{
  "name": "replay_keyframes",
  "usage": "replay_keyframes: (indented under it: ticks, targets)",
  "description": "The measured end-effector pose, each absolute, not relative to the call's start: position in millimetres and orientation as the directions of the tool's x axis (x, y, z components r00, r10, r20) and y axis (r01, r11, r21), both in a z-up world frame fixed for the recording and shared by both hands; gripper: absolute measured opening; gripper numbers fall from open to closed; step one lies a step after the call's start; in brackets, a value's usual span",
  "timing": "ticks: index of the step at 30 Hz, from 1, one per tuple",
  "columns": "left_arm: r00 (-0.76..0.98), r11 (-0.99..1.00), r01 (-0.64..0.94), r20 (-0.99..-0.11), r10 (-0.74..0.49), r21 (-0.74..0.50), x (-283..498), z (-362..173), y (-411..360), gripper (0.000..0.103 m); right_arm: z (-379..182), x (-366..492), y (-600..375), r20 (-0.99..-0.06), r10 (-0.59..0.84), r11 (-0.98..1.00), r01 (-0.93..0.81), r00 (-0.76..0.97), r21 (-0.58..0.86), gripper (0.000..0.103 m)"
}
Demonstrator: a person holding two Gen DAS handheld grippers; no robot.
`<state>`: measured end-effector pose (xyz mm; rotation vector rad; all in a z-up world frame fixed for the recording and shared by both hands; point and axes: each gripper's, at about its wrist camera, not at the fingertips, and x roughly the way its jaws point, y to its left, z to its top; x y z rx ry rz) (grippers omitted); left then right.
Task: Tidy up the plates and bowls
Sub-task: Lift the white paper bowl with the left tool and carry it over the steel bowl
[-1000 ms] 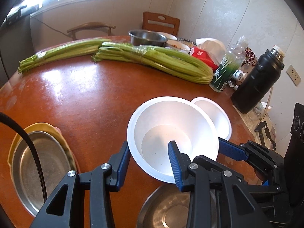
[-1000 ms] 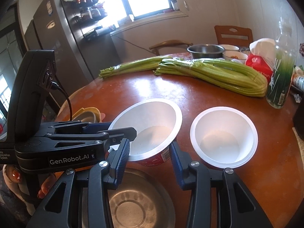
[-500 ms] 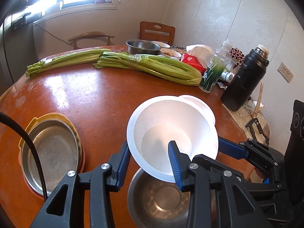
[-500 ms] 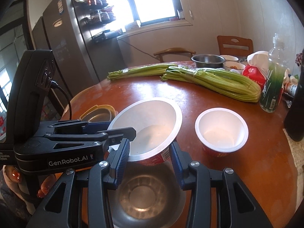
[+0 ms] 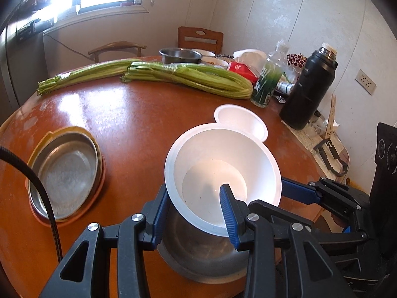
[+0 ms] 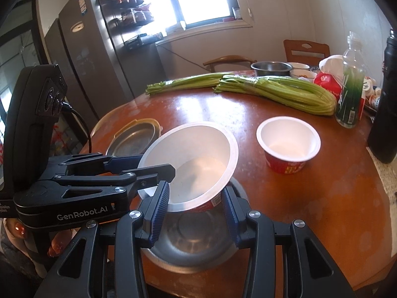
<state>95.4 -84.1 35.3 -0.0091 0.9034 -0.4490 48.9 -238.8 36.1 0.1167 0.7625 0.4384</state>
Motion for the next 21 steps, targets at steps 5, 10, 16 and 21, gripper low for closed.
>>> replay_keyframes:
  ticks: [5, 10, 16, 21]
  targets:
    - [0.513, 0.908, 0.368, -0.772, -0.376, -0.198, 91.3, 23.6, -85.3, 0.040, 25.6, 43.8, -238.1, -0.664, 0.425, 0.903, -0.339, 0.615, 0.265, 0.045]
    - [0.494, 0.911, 0.364, -0.789, -0.364, -0.192, 87.0, 11.4, -86.2, 0.040, 15.1, 40.8, -236.4, -0.685, 0.431, 0.900, -0.341, 0.587, 0.273, 0.045]
    - [0.482, 0.915, 0.361, -0.804, -0.350, -0.182, 85.4, 3.4, -88.0, 0.040, 7.3, 39.4, -236.1, -0.697, 0.437, 0.896, -0.344, 0.568, 0.282, 0.045]
    - [0.467, 0.916, 0.359, -0.816, -0.342, -0.178, 86.5, -2.8, -89.2, 0.040, 2.6, 41.3, -235.4, -0.711, 0.437, 0.895, -0.344, 0.551, 0.284, 0.045]
